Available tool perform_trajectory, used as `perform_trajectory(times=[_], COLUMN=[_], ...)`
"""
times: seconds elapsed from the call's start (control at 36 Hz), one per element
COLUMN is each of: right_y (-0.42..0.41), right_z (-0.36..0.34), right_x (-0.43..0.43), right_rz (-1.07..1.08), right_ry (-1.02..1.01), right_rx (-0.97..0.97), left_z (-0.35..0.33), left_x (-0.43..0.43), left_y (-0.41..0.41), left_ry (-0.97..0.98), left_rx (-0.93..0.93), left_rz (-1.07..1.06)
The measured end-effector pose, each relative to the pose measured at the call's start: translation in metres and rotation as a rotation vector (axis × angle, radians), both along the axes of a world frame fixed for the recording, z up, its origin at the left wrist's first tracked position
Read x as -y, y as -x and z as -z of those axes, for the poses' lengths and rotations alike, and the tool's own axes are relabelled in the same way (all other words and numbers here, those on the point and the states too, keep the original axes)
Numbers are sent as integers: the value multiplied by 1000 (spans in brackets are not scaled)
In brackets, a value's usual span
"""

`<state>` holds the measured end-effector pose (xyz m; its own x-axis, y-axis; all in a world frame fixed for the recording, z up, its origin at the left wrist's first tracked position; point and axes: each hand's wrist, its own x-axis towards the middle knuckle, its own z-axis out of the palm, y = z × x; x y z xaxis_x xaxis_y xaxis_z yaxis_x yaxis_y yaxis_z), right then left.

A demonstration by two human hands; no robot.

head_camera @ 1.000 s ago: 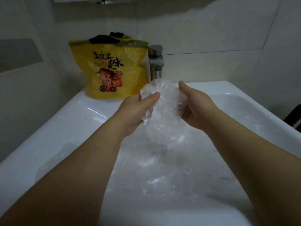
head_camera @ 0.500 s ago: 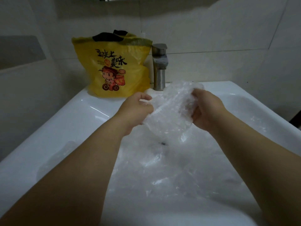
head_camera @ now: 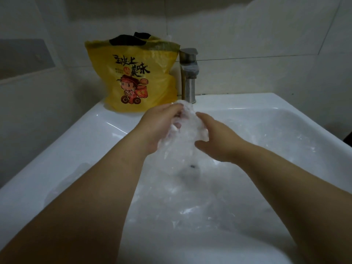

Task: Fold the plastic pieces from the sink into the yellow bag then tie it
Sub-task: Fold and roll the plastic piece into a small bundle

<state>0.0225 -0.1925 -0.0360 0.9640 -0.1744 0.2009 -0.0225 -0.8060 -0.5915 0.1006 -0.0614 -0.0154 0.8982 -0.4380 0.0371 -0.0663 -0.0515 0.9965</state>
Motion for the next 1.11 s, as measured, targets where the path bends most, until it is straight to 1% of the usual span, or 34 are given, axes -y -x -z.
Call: perform_trajectory(times=[0.06, 0.11, 0.19, 0.25, 0.31, 0.36, 0.42, 0.5, 0.53, 0.58, 0.67, 0.72, 0.78, 0.83, 0.86, 0.92, 1.0, 1.06, 1.11], right_y=[-2, -4, -6, -6, -6, -6, -7, -4, -3, -2, 1, 4, 7, 11, 12, 11, 8, 7, 8], right_z=[1, -4, -11, -14, -16, -20, -23, -27, -28, -28, -31, -34, -33, -33, -33, -33, -32, -32, -32], right_x=[3, 8, 12, 11, 10, 13, 23, 35, 37, 37, 36, 33, 36, 39, 41, 42, 42, 44, 44], right_rz=[58, 153, 192, 175, 177, 224, 276, 318, 344, 390, 352, 238, 128, 72, 49, 34, 86, 44, -53], right_ry=[-20, -116, -474, -658, -787, -952, -1113, -1212, -1266, -1440, -1596, -1576, -1404, -1257, -1225, -1209, -1224, -1224, -1215], right_rx=[47, 100, 107, 59, 54, 116, 198, 230, 241, 278, 297, 213, 73, -64, -106, -121, -68, -66, -90], left_z=[-2, -2, 0, 4, 7, 9, 9, 10, 10, 11, 10, 9, 6, 3, 1, -6, -9, -9, -10], left_x=[0, -1, -1, 1, 1, -1, -4, -4, -3, -4, -7, -8, -10, -12, -13, -18, -28, -33, -34], left_y=[1, 1, 2, 2, -1, -6, -10, -11, -10, -8, -8, -7, -7, -11, -11, -13, -21, -27, -26], left_ry=[62, 92, 30, -35, -71, -59, -9, 6, -6, -35, -86, -114, -111, -29, 28, 191, 455, 529, 545], left_rx=[-60, -93, -67, -14, 57, 93, 63, 53, 64, 104, 126, 115, 94, 39, -3, -71, -182, -234, -277], left_rz=[88, 178, 246, 226, 152, 71, 9, 9, 20, 27, 19, 18, 16, 2, -2, 32, 129, 136, 134])
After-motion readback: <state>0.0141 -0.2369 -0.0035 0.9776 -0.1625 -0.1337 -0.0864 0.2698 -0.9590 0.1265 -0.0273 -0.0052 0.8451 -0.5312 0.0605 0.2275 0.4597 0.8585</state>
